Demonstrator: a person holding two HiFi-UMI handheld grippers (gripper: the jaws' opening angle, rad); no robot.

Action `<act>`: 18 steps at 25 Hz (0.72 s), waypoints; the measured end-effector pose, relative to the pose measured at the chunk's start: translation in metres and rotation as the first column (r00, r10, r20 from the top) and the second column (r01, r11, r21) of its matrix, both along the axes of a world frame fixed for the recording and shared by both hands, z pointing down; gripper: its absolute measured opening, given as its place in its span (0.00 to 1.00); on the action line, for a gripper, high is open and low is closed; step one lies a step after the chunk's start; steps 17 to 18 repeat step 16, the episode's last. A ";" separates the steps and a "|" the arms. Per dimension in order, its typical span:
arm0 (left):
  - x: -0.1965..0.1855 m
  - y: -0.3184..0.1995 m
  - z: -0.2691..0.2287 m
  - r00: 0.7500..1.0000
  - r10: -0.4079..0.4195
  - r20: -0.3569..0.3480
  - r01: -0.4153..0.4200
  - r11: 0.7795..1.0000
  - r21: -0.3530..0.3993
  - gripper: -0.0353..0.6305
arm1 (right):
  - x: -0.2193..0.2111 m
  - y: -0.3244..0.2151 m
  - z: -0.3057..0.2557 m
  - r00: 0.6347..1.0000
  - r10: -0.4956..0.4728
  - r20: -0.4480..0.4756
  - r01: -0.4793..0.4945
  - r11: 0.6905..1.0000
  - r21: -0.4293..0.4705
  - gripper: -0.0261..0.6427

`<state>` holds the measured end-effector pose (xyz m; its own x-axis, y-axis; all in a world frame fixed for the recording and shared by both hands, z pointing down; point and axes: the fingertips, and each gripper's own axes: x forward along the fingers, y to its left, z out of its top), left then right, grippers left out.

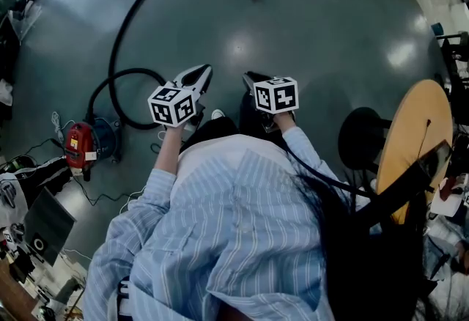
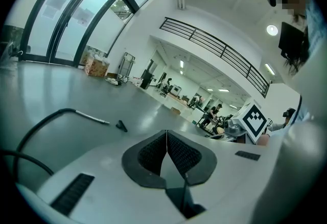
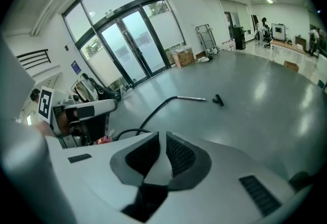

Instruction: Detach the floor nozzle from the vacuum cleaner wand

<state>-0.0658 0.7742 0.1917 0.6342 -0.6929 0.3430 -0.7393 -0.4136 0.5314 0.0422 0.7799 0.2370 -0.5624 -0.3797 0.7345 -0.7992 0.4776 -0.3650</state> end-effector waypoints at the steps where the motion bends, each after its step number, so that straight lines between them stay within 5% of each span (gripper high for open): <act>1: 0.000 0.000 -0.001 1.000 0.003 0.002 -0.003 1.000 0.000 0.07 | 0.000 0.000 0.000 1.000 -0.001 0.000 0.001 1.000 0.000 0.11; 18: 0.002 0.000 0.001 1.000 0.015 0.015 -0.016 1.000 0.018 0.07 | 0.000 0.004 0.005 1.000 -0.012 -0.005 0.012 1.000 0.001 0.11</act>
